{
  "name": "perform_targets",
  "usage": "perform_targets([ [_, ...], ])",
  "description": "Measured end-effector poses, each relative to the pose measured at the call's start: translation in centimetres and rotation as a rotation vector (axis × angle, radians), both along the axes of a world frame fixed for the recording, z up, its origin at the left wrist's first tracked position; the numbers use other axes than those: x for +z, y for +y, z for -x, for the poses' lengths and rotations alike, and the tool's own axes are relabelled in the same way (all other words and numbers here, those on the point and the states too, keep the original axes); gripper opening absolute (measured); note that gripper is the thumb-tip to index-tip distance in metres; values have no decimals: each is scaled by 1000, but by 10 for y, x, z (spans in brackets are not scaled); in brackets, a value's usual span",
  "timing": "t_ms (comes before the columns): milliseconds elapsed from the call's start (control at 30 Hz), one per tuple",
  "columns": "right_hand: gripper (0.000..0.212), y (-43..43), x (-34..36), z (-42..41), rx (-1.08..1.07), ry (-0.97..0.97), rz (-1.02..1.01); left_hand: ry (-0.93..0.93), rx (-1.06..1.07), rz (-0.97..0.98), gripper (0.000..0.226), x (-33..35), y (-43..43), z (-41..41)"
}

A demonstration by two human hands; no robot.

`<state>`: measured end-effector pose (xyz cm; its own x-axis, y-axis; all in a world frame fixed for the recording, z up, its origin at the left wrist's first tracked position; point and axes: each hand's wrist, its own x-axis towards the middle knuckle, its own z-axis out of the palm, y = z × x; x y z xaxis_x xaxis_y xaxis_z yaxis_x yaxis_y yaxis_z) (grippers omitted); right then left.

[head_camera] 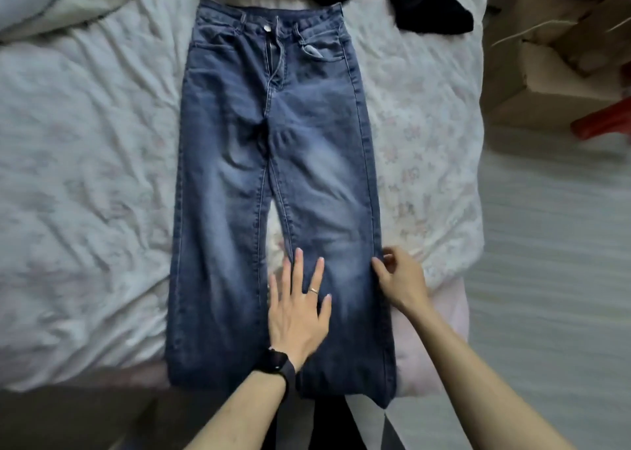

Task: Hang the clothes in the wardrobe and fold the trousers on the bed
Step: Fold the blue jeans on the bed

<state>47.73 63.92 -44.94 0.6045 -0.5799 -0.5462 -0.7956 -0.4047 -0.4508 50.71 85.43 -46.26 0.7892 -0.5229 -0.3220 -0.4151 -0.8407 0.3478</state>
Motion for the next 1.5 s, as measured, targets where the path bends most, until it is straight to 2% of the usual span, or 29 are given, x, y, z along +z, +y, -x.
perform_targets([
  [167,23,-8,-3,21,121,24,-57,193,240,-125,106,6,-40,126],
  [300,18,-17,-3,29,141,19,-124,433,490,-193,116,13,-85,167],
  [433,17,-22,-7,37,134,-29,-146,457,645,-199,88,15,-115,168],
  [567,16,-14,-12,51,139,-66,-152,495,677,-293,74,10,-127,170],
  [633,16,-14,-11,52,119,-66,-184,484,689,-305,53,8,-131,171],
  [700,12,-19,-11,50,110,-51,-196,483,664,-267,43,8,-125,171],
  [767,9,-26,-10,48,83,-38,-221,489,594,-192,41,12,-112,173],
  [900,31,-29,0,35,-7,-60,-344,506,647,-48,10,41,-76,174],
  [1000,39,-15,12,10,31,-44,-299,466,772,-25,15,64,-43,170],
  [1133,27,36,34,-32,38,-142,-295,502,890,24,22,77,5,149],
  [1333,37,128,55,-47,74,-408,-242,554,979,51,16,68,97,132],
  [1500,53,198,55,-73,203,-431,-322,556,1018,3,14,49,182,111],
])
